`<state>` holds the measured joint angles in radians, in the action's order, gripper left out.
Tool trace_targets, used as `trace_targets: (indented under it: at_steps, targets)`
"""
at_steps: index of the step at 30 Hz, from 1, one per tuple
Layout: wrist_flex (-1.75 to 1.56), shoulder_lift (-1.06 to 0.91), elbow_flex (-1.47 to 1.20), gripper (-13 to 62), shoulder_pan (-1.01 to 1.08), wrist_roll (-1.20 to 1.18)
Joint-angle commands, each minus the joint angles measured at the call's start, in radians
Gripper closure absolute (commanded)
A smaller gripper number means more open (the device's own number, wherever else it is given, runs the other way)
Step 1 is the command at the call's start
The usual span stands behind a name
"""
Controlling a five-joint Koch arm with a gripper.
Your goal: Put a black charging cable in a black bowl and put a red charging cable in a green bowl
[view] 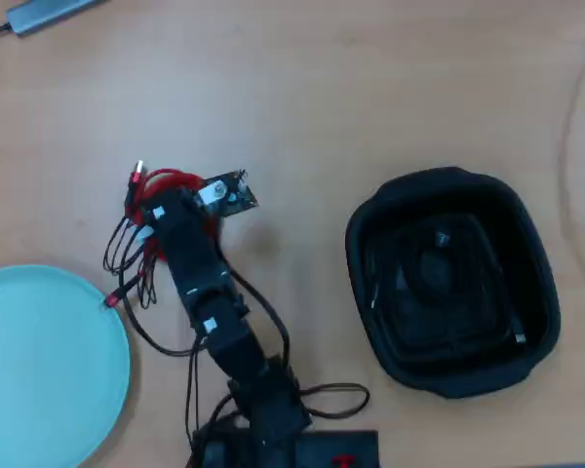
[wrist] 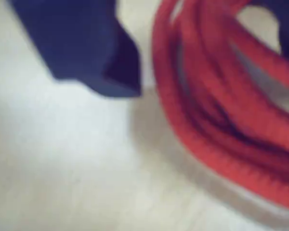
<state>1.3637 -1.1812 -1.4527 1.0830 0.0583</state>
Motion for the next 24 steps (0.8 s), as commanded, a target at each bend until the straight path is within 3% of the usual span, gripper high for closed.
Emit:
trace_targets:
  at_steps: [1, 6, 8, 13, 20, 24]
  targets:
    - [0.023, -0.011, 0.069, 25.8, -0.012, -0.011]
    - [0.018, -0.015, 0.074, 59.7, -0.018, -0.014]
    - [0.026, -0.017, 0.072, 54.9, -0.021, -0.020]
    - [0.032, -0.051, 0.078, 56.0, -0.028, -0.028]
    - [0.077, -0.529, 0.124, 56.1, -0.124, -0.029]
    - [0.077, -0.695, 0.132, 56.1, -0.244, -0.031]
